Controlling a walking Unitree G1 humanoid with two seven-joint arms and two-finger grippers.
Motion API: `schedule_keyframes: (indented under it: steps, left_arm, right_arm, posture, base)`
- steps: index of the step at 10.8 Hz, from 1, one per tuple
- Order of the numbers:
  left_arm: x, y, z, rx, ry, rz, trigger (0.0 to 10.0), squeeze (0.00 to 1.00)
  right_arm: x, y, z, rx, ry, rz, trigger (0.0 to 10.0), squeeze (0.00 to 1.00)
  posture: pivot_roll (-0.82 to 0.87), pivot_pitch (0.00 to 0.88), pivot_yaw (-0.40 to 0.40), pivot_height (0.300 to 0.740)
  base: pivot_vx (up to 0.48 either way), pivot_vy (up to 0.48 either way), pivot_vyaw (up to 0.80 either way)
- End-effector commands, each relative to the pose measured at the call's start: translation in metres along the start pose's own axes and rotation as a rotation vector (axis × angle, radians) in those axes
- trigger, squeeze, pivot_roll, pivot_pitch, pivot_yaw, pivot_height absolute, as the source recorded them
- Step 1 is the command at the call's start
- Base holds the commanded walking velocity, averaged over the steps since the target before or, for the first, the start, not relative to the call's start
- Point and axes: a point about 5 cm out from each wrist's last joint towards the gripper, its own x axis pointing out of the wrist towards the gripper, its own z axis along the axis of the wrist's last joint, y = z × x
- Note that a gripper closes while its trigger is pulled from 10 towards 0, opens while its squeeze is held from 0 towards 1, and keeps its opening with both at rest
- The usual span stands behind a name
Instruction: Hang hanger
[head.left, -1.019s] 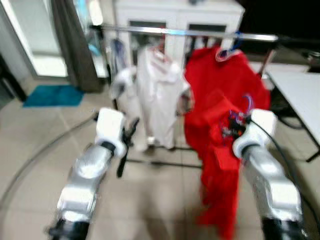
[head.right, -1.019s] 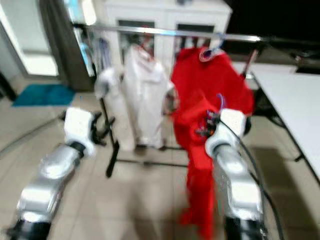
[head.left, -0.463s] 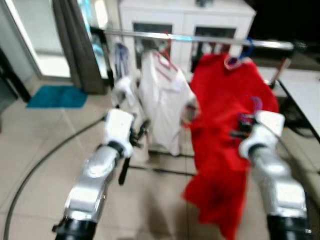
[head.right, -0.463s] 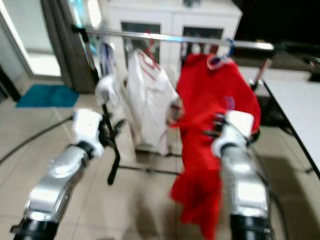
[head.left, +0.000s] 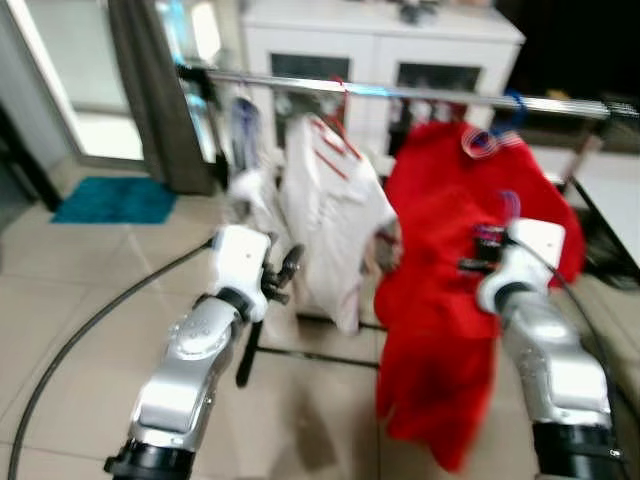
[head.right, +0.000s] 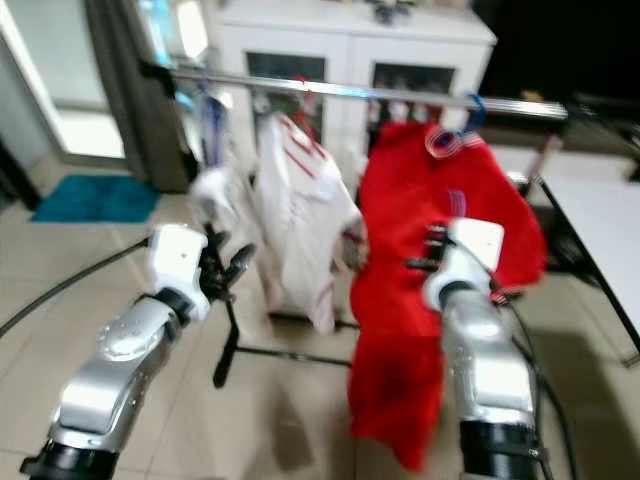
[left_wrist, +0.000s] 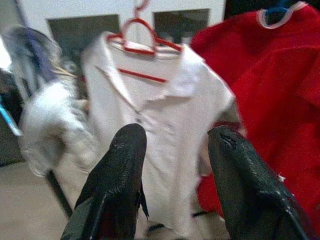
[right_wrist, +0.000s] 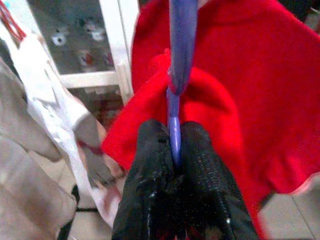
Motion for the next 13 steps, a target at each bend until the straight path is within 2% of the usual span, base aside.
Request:
schedule_keyframes:
  steps: [1,2,3,4,5,7,8,10,12,13]
  left_arm:
    - [-0.003,0.007,0.002,0.018,0.003,0.016,10.0,0.00]
    - [-0.004,0.010,0.000,0.015,0.007,0.037,10.0,0.00]
    - [-0.002,0.011,0.003,0.013,-0.001,0.041,10.0,0.00]
    - [0.000,0.010,0.006,0.014,-0.006,0.034,10.0,0.00]
    - [0.000,0.009,0.006,0.018,-0.004,0.020,10.0,0.00]
    - [-0.002,0.011,0.004,0.021,0.003,0.023,10.0,0.00]
    - [0.001,0.008,0.007,0.022,-0.010,-0.007,10.0,0.00]
    - [0.001,0.000,0.008,0.052,-0.011,-0.067,10.0,0.00]
    - [0.002,0.001,0.010,0.034,-0.015,-0.055,10.0,0.00]
    - [0.003,-0.010,0.017,0.022,-0.040,-0.140,10.0,0.00]
  right_arm:
    - [0.003,0.012,0.016,0.001,-0.067,0.040,10.0,0.00]
    - [0.001,0.012,0.013,-0.001,-0.056,0.054,10.0,0.00]
    - [-0.003,0.017,0.011,-0.018,-0.035,0.165,10.0,0.00]
    - [-0.013,0.020,0.008,-0.051,-0.012,0.338,10.0,0.00]
    - [-0.015,0.016,0.008,-0.086,-0.011,0.343,10.0,0.00]
    - [-0.010,-0.010,0.008,-0.080,0.003,0.160,10.0,0.00]
    - [-0.005,-0.019,0.015,-0.112,-0.013,0.106,10.0,0.00]
    - [0.002,-0.025,0.028,-0.167,-0.061,0.084,10.0,0.00]
    - [0.009,-0.028,0.038,-0.179,-0.104,0.035,10.0,0.00]
    - [0.015,-0.029,0.051,-0.168,-0.155,0.025,10.0,0.00]
  posture:
    - [0.10,0.000,-0.030,0.740]
    - [0.10,0.000,-0.034,0.740]
    - [0.10,0.000,-0.037,0.740]
    - [0.09,0.000,-0.020,0.740]
    - [0.09,0.000,-0.019,0.740]
    - [0.09,0.000,-0.027,0.740]
    - [0.09,0.000,-0.021,0.740]
    - [0.09,0.000,-0.035,0.740]
    - [0.09,0.000,-0.046,0.740]
    - [0.10,0.000,-0.053,0.740]
  base:
    - [0.360,0.000,0.00]
    - [0.360,0.000,0.00]
    - [0.360,0.000,0.00]
    - [0.360,0.000,0.00]
    - [0.360,0.000,0.00]
    - [0.358,0.000,0.00]
    - [0.360,0.000,0.00]
    - [0.358,0.000,0.00]
    - [0.326,0.000,0.00]
    - [0.000,0.000,0.00]
